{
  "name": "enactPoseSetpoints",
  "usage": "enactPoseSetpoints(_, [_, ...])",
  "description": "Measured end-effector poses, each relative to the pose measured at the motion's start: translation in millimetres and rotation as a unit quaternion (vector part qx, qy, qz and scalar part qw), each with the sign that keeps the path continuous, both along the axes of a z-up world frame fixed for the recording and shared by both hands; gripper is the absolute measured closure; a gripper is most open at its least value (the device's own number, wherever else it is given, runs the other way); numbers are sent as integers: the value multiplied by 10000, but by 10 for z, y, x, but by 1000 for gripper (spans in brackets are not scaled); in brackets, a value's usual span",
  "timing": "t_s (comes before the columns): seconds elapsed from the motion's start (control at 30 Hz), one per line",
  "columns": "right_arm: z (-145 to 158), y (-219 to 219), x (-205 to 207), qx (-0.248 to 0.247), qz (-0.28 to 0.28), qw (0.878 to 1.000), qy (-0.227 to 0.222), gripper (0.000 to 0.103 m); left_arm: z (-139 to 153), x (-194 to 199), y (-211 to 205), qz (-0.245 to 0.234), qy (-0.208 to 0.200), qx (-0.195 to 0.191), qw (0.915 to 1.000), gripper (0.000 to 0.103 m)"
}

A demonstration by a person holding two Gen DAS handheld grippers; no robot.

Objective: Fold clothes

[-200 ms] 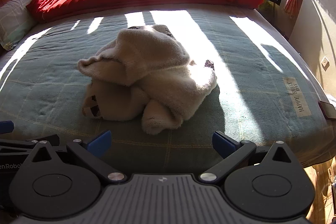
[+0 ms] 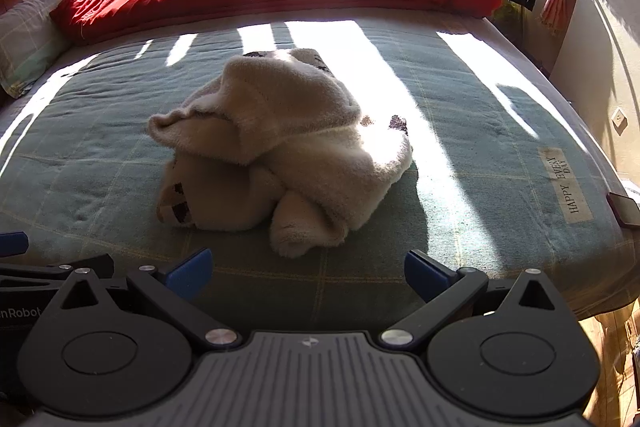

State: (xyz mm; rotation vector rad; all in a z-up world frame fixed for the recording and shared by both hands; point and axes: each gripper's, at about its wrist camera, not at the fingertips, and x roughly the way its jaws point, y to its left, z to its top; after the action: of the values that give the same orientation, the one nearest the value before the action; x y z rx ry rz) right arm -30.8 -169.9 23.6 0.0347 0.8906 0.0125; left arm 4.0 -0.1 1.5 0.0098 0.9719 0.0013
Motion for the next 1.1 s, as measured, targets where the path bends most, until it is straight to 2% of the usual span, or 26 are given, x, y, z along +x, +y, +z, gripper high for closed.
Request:
enactPoseSetpoints(0.23, [48,-34,1,13,-7,10000,-67,0,-21,-17,38,-20,11,-117,9999,1])
enactPoseSetpoints(1.1, [227,-221,39,277,-92,9991,-301,0,37,-1,-6,-47,-34,-60,10000,1])
